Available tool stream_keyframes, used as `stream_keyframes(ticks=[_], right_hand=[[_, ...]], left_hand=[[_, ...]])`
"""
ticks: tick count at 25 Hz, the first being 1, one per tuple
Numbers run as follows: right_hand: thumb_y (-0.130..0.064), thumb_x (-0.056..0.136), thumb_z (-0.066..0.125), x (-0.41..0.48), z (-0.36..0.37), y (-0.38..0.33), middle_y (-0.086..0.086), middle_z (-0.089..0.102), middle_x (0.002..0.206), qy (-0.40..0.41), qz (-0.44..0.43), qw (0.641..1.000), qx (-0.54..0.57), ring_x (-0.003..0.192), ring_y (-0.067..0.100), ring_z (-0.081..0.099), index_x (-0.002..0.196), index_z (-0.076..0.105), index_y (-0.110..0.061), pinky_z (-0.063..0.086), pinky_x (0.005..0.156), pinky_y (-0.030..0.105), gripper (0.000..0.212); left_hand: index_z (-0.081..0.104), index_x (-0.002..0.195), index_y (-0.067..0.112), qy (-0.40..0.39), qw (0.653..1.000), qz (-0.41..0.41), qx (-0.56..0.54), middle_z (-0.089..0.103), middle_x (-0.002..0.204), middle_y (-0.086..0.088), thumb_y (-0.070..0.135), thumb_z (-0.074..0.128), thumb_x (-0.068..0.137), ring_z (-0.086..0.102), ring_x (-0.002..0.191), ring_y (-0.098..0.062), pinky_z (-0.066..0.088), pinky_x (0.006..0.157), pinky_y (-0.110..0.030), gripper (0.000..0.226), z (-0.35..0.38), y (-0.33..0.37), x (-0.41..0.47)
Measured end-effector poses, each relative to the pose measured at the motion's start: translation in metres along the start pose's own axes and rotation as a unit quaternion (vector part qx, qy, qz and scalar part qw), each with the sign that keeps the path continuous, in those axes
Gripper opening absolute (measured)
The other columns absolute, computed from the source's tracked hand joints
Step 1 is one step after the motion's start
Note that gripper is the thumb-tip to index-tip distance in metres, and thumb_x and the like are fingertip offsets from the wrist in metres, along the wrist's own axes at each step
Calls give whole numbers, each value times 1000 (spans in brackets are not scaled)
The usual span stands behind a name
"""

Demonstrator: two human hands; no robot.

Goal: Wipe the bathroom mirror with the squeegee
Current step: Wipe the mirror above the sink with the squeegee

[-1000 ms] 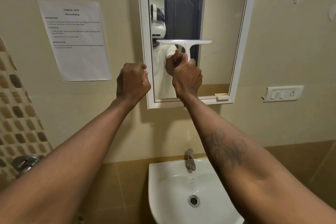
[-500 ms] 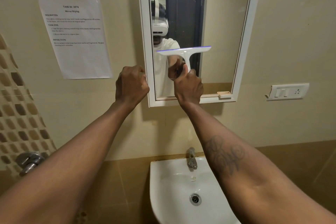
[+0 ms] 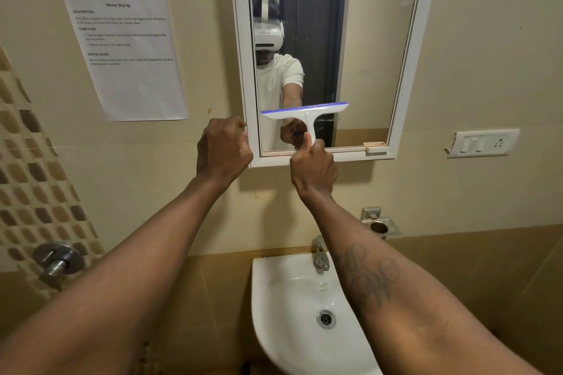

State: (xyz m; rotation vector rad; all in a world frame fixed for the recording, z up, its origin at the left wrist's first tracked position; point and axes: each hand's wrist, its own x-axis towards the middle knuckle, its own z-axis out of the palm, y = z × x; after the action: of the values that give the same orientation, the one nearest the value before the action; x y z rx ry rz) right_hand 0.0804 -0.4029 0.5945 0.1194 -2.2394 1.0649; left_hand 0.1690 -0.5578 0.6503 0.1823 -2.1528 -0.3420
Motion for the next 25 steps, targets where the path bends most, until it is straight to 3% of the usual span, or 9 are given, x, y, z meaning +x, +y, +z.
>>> stream_keyframes(ticks=[5, 9, 15, 19, 21, 22, 25], right_hand=[[-45, 110, 34, -12, 3, 8, 7, 66, 82, -15, 10, 1000, 4, 74, 28, 65, 105, 60, -10, 45, 60, 35, 44], [-48, 109, 33, -45, 13, 32, 6, 66, 83, -68, 71, 995, 6, 75, 29, 67, 104, 63, -13, 55, 65, 41, 46], [-48, 109, 31, -53, 5, 30, 8, 68, 87, -88, 91, 992, -1, 77, 30, 66, 106, 65, -13, 55, 68, 42, 49], [-48, 110, 28, -47, -9, 18, 7, 66, 83, -53, 99, 992, 52, 76, 31, 64, 106, 67, -10, 50, 64, 39, 53], [-47, 110, 28, -31, -20, -4, -3, 56, 73, -17, 57, 995, 84, 65, 22, 54, 105, 64, -12, 37, 53, 33, 50], [-47, 109, 28, -17, -26, -19, -5, 54, 72, 8, 36, 995, 93, 63, 19, 49, 104, 64, -13, 33, 53, 31, 49], [-52, 107, 28, 26, -40, -65, 1, 59, 77, 70, 9, 988, 135, 69, 23, 53, 101, 64, -13, 38, 62, 34, 53]], left_hand=[[68, 101, 13, -7, 1000, -2, -1, 69, 95, -11, 13, 59, 87, 60, 98, -35, 53, 74, -44, 17, -2, -6, -13], [68, 104, 13, -27, 1000, -12, 1, 69, 98, -11, 14, 59, 88, 60, 101, -34, 52, 76, -42, 19, 1, -5, -19], [66, 120, 14, -60, 998, -24, -9, 68, 110, -13, 19, 61, 92, 58, 112, -32, 51, 86, -41, 29, 11, 9, -30], [66, 120, 15, -53, 999, -10, -6, 67, 107, -12, 19, 61, 91, 59, 110, -32, 50, 84, -40, 30, 6, 12, -28], [67, 119, 14, -32, 999, -11, 1, 67, 106, -14, 18, 61, 90, 59, 109, -33, 50, 83, -40, 29, -2, 12, -18], [67, 117, 13, -24, 1000, -11, 5, 68, 105, -14, 18, 61, 90, 59, 108, -34, 50, 81, -40, 28, -6, 12, -12], [67, 113, 13, -3, 1000, -5, 8, 67, 101, -14, 18, 59, 90, 59, 105, -35, 51, 78, -40, 25, -19, 13, 6]])
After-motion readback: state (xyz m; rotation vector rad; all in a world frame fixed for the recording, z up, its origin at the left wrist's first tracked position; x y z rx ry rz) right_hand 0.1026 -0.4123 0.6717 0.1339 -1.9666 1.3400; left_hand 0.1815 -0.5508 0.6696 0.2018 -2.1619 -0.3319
